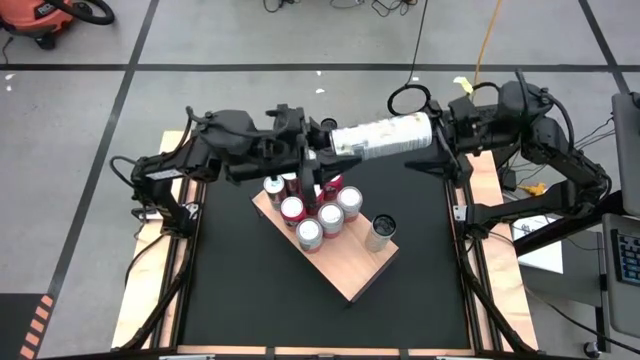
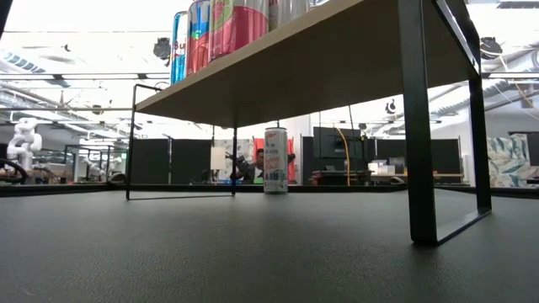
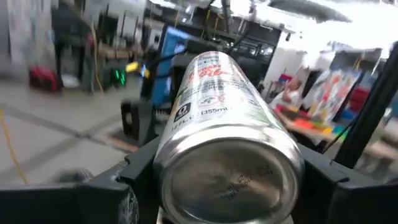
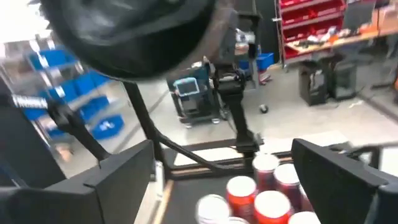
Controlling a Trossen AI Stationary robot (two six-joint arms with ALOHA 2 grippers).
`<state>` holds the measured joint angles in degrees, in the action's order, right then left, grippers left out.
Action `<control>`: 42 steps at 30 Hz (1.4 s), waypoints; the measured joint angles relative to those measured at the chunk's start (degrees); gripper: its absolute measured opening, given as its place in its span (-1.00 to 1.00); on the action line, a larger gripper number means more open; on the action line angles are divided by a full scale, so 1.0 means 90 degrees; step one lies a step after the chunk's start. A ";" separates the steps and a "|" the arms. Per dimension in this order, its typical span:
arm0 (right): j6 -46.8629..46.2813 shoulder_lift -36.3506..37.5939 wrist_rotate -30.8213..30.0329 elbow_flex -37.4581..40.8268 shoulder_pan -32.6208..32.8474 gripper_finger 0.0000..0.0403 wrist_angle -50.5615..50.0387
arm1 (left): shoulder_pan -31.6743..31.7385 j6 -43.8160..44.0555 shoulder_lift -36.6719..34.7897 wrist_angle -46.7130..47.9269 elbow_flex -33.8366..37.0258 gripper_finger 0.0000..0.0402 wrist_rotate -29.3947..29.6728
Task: Place canned beverage on shelf
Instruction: Put the bottom white soda can on the shelf aligned with the other white soda can
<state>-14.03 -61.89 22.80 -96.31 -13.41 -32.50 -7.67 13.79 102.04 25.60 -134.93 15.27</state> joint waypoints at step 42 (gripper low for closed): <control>-0.1871 -0.0585 0.0312 0.0005 0.0007 0.73 0.4256 | -0.0319 -0.3091 0.0265 -0.1479 -0.0005 0.25 0.1013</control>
<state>-30.87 -67.15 25.60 -96.27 -13.34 5.80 -10.55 -14.02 104.42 12.29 -134.98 24.38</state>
